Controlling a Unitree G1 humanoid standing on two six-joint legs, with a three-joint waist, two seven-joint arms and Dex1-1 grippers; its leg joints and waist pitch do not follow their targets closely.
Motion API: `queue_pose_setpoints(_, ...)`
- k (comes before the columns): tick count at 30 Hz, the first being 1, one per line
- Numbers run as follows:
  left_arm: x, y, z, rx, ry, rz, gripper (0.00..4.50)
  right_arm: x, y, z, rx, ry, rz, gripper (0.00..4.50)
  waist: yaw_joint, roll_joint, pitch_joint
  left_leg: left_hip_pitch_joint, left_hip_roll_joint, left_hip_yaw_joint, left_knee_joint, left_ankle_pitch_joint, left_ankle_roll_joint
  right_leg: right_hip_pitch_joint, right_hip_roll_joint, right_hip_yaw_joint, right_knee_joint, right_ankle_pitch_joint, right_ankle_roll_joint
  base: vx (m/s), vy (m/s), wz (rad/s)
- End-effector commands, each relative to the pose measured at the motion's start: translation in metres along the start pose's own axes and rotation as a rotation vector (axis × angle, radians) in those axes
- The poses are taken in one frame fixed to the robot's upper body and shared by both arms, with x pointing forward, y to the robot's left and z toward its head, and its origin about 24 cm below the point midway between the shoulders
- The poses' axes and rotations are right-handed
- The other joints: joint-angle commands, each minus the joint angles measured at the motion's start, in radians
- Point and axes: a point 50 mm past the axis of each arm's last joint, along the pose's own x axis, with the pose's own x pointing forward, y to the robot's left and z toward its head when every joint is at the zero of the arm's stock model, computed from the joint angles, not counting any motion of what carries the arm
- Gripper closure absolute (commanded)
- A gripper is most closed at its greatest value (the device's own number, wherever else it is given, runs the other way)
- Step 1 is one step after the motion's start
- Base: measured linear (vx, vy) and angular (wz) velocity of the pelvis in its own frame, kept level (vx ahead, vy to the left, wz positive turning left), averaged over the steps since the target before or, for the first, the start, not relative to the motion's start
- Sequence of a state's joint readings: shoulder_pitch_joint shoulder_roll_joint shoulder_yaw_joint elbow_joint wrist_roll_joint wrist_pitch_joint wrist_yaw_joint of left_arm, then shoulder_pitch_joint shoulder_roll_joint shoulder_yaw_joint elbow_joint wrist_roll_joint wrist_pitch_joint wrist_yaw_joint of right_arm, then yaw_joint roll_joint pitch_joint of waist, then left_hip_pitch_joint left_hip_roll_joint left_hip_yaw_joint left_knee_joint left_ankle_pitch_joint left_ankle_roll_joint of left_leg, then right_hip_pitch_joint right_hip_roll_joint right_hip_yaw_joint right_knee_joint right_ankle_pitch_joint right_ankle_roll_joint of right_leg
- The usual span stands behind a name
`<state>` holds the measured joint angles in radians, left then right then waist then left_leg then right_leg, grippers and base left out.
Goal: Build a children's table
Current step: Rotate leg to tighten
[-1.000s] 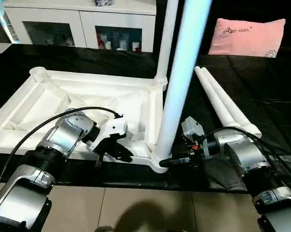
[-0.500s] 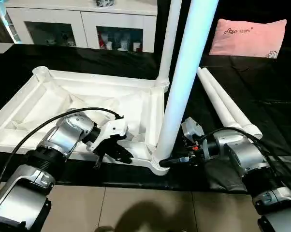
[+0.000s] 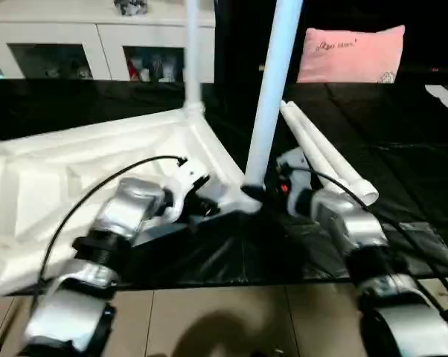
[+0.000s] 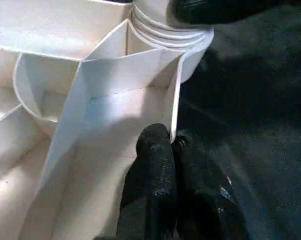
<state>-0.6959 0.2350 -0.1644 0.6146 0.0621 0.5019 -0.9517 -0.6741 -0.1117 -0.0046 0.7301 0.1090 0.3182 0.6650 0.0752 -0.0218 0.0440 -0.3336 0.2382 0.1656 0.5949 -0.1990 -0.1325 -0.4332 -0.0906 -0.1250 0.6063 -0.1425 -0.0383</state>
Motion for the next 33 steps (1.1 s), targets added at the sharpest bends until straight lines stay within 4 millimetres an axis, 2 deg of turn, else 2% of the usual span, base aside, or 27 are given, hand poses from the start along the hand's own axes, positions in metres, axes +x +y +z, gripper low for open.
queue_pose_setpoints(1, 0.020, -0.020, 0.042, 0.040, -0.142, -0.015, 4.50, 0.038, 0.063, -0.011, 0.037, 0.073, 0.227, 2.10, 0.002, -0.008, -0.064, -0.016, -0.029, 0.015, -0.061, -0.172, 0.042, 0.067, -0.039, 0.031, -0.107, -0.521, -0.035, 0.000, 0.000, 0.00)
queue_pose_setpoints(2, 0.021, -0.020, 0.043, 0.041, -0.141, -0.009, 4.50, 0.039, 0.063, -0.011, 0.032, 0.072, 0.220, 2.10, 0.002, -0.011, -0.065, -0.015, -0.029, 0.016, -0.060, -0.173, 0.047, 0.067, -0.039, 0.033, -0.106, -0.506, -0.039, 0.000, 0.000, 0.00)
queue_pose_setpoints(3, 0.021, -0.020, 0.043, 0.046, -0.140, -0.003, 4.50, 0.040, 0.064, -0.010, 0.024, 0.067, 0.216, 2.10, 0.003, -0.009, -0.066, -0.017, -0.027, 0.014, -0.063, -0.168, 0.052, 0.070, -0.040, 0.035, -0.101, -0.482, -0.046, 0.000, 0.000, 0.00)
queue_pose_setpoints(4, 0.021, -0.020, 0.044, 0.047, -0.139, 0.006, 4.50, 0.040, 0.064, -0.009, 0.017, 0.064, 0.210, 1.75, 0.003, -0.009, -0.067, -0.019, -0.026, 0.015, -0.063, -0.163, 0.054, 0.070, -0.039, 0.037, -0.099, -0.467, -0.049, 0.000, 0.000, 0.00)
queue_pose_setpoints(5, 0.021, -0.020, 0.044, 0.047, -0.139, 0.006, 4.50, 0.040, 0.064, -0.009, 0.017, 0.064, 0.210, 1.75, 0.003, -0.009, -0.067, -0.019, -0.024, 0.015, -0.064, -0.158, 0.058, 0.071, -0.039, 0.039, -0.095, -0.440, -0.057, 0.000, 0.000, 0.00)
queue_pose_setpoints(6, 0.019, -0.019, 0.042, 0.064, -0.125, 0.016, 4.50, 0.040, 0.062, -0.007, 0.033, 0.046, 0.194, 1.40, 0.004, -0.009, -0.068, -0.019, -0.024, 0.015, -0.064, -0.150, 0.061, 0.072, -0.040, 0.042, -0.091, -0.413, -0.069, 0.000, 0.000, 0.00)
queue_pose_setpoints(8, 0.017, -0.017, 0.039, 0.086, -0.110, 0.019, 4.50, 0.038, 0.060, -0.006, 0.043, 0.035, 0.187, 1.38, 0.004, -0.008, -0.068, -0.019, -0.023, 0.015, -0.066, -0.143, 0.063, 0.074, -0.041, 0.044, -0.087, -0.390, -0.082, 0.000, 0.000, 0.00)
queue_pose_setpoints(10, 0.015, -0.016, 0.034, 0.107, -0.089, 0.023, 4.50, 0.035, 0.055, -0.006, 0.034, 0.019, 0.169, 1.04, 0.005, -0.006, -0.068, -0.019, -0.023, 0.016, -0.066, -0.144, 0.063, 0.074, -0.042, 0.045, -0.087, -0.382, -0.088, 0.000, 0.000, 0.00)
queue_pose_setpoints(15, 0.004, -0.011, 0.019, 0.204, -0.044, -0.032, 4.50, 0.017, 0.034, -0.007, 0.004, -0.009, 0.159, 0.71, 0.004, 0.002, -0.066, -0.017, -0.021, 0.014, -0.070, -0.173, 0.057, 0.075, -0.043, 0.045, -0.091, -0.401, -0.080, 0.000, 0.000, 0.00)
queue_pose_setpoints(18, 0.000, -0.009, 0.014, 0.216, -0.029, -0.054, 4.50, 0.008, 0.026, -0.006, -0.017, -0.020, 0.162, 0.40, 0.001, -0.002, -0.067, -0.016, -0.018, 0.015, -0.069, -0.170, 0.056, 0.074, -0.042, 0.047, -0.087, -0.371, -0.099, 0.000, 0.000, 0.00)
queue_pose_setpoints(20, -0.004, -0.006, 0.011, 0.234, -0.024, -0.074, 4.50, 0.000, 0.018, -0.005, -0.042, -0.014, 0.173, 0.28, 0.005, -0.002, -0.066, -0.015, -0.018, 0.016, -0.069, -0.173, 0.064, 0.075, -0.041, 0.048, -0.088, -0.373, -0.097, 0.000, 0.000, 0.00)
queue_pose_setpoints(21, -0.008, -0.004, 0.008, 0.245, -0.018, -0.092, 4.50, -0.008, 0.013, -0.005, -0.072, -0.012, 0.191, 0.14, 0.007, -0.007, -0.066, -0.016, -0.017, 0.016, -0.069, -0.170, 0.065, 0.075, -0.041, 0.049, -0.087, -0.369, -0.100, 0.000, 0.000, 0.00)
queue_pose_setpoints(22, -0.009, -0.004, 0.008, 0.251, -0.018, -0.101, 4.50, -0.009, 0.012, -0.005, -0.079, -0.012, 0.199, 0.05, 0.011, -0.004, -0.066, -0.015, -0.017, 0.015, -0.069, -0.170, 0.064, 0.075, -0.043, 0.048, -0.086, -0.371, -0.100, 0.000, 0.000, 0.00)
queue_pose_setpoints(23, -0.016, -0.002, 0.004, 0.280, -0.013, -0.163, 4.50, -0.022, 0.008, -0.003, -0.139, -0.011, 0.268, 0.05, 0.013, -0.004, -0.065, -0.016, -0.018, 0.015, -0.069, -0.167, 0.065, 0.076, -0.042, 0.048, -0.087, -0.371, -0.098, 0.000, 0.000, 0.00)
queue_pose_setpoints(26, -0.020, -0.001, 0.002, 0.293, -0.004, -0.192, 4.50, -0.029, 0.007, -0.003, -0.190, 0.002, 0.321, 0.05, 0.018, -0.006, -0.066, -0.015, -0.015, 0.016, -0.069, -0.168, 0.070, 0.075, -0.042, 0.050, -0.084, -0.359, -0.101, 0.000, 0.000, 0.00)
queue_pose_setpoints(27, -0.023, -0.002, 0.000, 0.321, 0.005, -0.245, 4.50, -0.036, 0.007, -0.004, -0.243, 0.016, 0.378, 0.05, 0.019, -0.007, -0.064, -0.015, -0.014, 0.017, -0.069, -0.172, 0.069, 0.073, -0.043, 0.050, -0.085, -0.361, -0.106, 0.000, 0.000, 0.00)
queue_pose_setpoints(33, -0.034, -0.003, -0.007, 0.382, 0.066, -0.365, 4.50, -0.049, 0.004, -0.001, -0.341, 0.043, 0.469, 0.05, 0.023, -0.007, -0.065, -0.015, -0.011, 0.017, -0.069, -0.169, 0.064, 0.073, -0.045, 0.052, -0.080, -0.348, -0.124, 0.000, 0.000, 0.00)
